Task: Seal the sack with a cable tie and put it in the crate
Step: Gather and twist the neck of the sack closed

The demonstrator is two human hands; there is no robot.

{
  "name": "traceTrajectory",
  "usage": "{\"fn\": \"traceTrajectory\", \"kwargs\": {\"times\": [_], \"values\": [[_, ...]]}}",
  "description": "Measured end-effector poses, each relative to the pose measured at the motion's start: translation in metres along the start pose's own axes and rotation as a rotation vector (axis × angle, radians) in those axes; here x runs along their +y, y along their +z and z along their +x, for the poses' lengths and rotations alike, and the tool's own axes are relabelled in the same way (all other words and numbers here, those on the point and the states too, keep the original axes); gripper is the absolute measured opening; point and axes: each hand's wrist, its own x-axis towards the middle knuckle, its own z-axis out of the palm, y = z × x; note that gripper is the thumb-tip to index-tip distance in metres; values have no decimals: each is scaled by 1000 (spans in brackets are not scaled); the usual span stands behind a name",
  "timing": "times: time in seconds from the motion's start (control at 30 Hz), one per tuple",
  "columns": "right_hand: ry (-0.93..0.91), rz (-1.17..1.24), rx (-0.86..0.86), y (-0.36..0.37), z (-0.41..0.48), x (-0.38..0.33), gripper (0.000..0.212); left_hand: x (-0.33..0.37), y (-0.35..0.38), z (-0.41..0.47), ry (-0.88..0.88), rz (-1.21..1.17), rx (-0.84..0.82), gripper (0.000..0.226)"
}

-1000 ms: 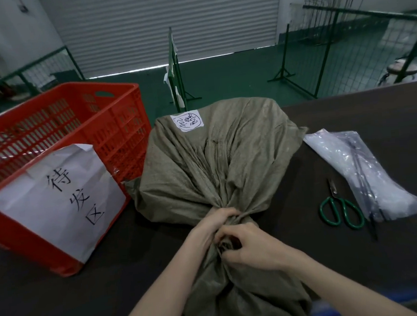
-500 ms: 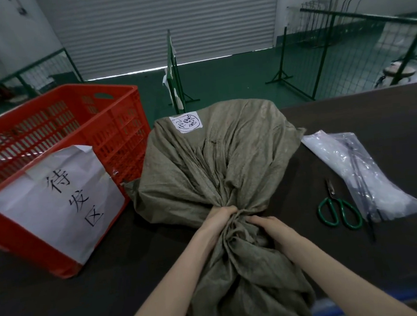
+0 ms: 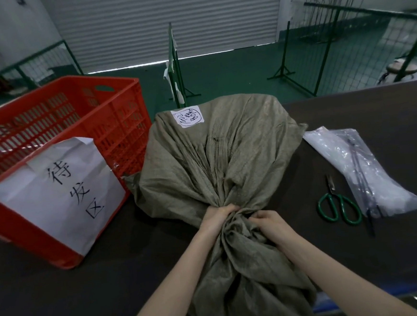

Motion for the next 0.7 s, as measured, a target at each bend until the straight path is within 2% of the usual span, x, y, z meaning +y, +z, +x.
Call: {"fn": "traceTrajectory", "kwargs": {"times": [0.07, 0.13, 0.2, 0.27, 0.3, 0.37, 0.47, 0.5, 0.57, 0.63, 0.67, 0.7], "values": [[-71, -98, 24, 0, -1, -3, 18, -1, -7, -2, 40, 250, 21, 60], [-120, -175, 41, 1, -1, -4, 26, 1, -13, -7, 78, 569, -55, 67], [-162, -230, 59, 1, -5, -6, 27, 2, -19, -3, 84, 698, -132, 74], [-210, -291, 75, 2, -11, -9, 23, 1, -22, -2, 55, 585, -156, 86], [-235, -330, 77, 3, -16, -11, 20, 1, -22, -2, 47, 484, -182, 84], [-283, -387, 62, 6, -23, -14, 13, 1, -21, -1, -67, 247, -294, 73], [-321, -419, 0, 10, -33, -15, 9, 5, -21, -8, -232, 51, -458, 45], [-324, -421, -23, 10, -35, -15, 8, 5, -19, -5, -227, 21, -438, 42], [-332, -462, -53, 10, -40, -16, 9, 3, -13, 1, -154, -13, -280, 39], [-333, -516, -62, 7, -42, -16, 17, -1, -8, 4, -71, -27, -139, 18], [-331, -541, -62, 7, -42, -17, 21, -4, -8, 4, -36, -41, -111, 14], [-323, -559, -46, 5, -42, -17, 25, -7, -7, 5, -12, -50, -108, 21]]}}
